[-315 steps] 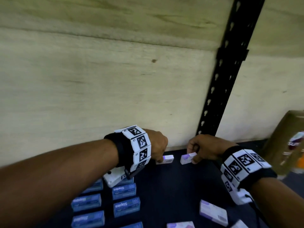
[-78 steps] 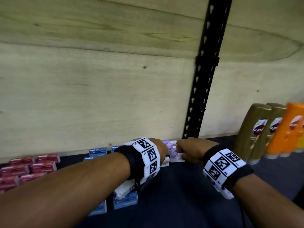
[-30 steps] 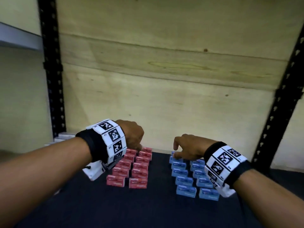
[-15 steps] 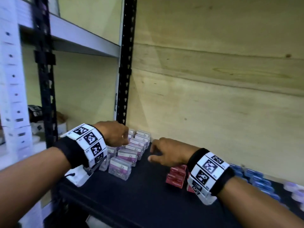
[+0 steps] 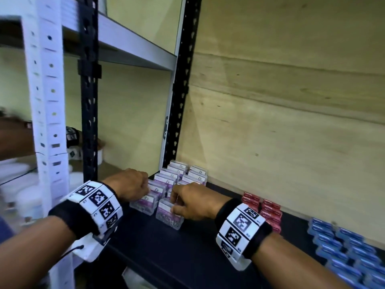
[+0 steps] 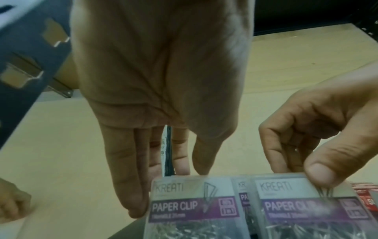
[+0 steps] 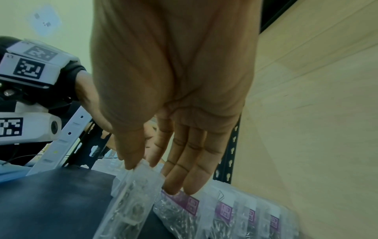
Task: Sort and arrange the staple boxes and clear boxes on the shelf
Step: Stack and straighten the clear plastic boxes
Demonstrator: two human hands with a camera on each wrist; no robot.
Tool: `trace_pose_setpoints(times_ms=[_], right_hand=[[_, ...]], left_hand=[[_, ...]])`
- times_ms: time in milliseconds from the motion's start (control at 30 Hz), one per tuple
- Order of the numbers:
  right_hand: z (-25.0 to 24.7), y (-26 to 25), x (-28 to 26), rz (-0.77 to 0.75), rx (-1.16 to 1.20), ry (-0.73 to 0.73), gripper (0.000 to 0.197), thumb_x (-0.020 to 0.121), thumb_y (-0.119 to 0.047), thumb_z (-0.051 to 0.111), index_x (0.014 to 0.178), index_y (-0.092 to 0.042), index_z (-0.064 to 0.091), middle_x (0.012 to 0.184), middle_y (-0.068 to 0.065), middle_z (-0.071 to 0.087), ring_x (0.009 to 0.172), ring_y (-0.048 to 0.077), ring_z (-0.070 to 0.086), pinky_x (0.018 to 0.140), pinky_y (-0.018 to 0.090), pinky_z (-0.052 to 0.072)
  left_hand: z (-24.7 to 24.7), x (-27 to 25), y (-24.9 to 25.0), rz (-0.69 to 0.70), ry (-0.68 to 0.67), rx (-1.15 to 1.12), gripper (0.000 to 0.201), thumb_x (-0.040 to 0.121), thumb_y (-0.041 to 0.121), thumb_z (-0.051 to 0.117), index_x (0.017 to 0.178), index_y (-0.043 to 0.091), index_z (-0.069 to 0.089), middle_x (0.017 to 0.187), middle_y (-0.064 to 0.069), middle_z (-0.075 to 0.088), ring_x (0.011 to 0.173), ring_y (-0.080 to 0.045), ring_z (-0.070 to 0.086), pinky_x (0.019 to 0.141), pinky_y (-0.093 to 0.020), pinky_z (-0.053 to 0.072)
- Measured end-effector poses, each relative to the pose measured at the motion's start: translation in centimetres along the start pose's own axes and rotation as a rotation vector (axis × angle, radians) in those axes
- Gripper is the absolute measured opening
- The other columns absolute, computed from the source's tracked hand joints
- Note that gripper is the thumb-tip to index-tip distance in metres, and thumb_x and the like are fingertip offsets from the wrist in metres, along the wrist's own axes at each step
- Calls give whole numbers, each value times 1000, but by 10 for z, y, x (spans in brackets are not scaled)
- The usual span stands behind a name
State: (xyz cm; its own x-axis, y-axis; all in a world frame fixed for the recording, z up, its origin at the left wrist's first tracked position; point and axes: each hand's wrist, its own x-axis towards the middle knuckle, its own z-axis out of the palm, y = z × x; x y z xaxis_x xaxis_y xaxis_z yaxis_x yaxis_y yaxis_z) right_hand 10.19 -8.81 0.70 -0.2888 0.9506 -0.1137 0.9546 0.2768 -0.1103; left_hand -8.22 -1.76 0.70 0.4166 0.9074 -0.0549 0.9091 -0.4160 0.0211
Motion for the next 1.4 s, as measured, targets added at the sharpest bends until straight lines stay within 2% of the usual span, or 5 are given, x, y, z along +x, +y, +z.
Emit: trace_pose_setpoints(times_ms=[167, 533, 667, 833, 1400], right_hand=[[-2, 1, -1, 8, 46, -15, 24, 93, -33, 65, 114, -22, 60, 112, 2, 65, 99, 21, 60, 87, 35, 52], [-5, 10, -22, 36, 182, -37, 18, 87, -33, 73, 102, -28, 67, 101, -9, 66, 94, 12, 62, 89, 32, 52], [-7, 12, -35, 56, 223, -58, 19, 86, -33, 74, 104, -26, 69, 105, -7, 68, 97, 11, 64, 92, 34, 52], [-4, 18, -54, 51, 309, -72, 17, 86, -29, 74, 102, -24, 69, 98, -9, 70, 91, 8, 67, 86, 28, 54], [12, 16, -90, 188, 453, -180, 17, 97, -34, 59, 111, -30, 49, 108, 8, 64, 89, 25, 72, 71, 40, 62]], left_hand=[[6, 1, -6, 31, 13, -175, 15, 93, 44, 56, 94, 28, 57, 92, 11, 60, 84, -7, 55, 69, -21, 40], [17, -25, 6, 123, -154, -332, 45, 97, 55, 39, 133, 33, 54, 112, 7, 59, 84, -1, 53, 84, -20, 44], [18, -29, 14, 155, -244, -378, 48, 99, 54, 35, 142, 35, 46, 145, 7, 45, 115, -9, 51, 96, -23, 45], [23, -32, 24, 198, -316, -265, 53, 100, 56, 20, 149, 38, 31, 158, 9, 25, 143, -12, 26, 117, -33, 18], [36, -50, 47, 182, -282, -394, 47, 104, 48, 19, 145, 36, 38, 155, 8, 31, 140, -11, 28, 111, -28, 19]])
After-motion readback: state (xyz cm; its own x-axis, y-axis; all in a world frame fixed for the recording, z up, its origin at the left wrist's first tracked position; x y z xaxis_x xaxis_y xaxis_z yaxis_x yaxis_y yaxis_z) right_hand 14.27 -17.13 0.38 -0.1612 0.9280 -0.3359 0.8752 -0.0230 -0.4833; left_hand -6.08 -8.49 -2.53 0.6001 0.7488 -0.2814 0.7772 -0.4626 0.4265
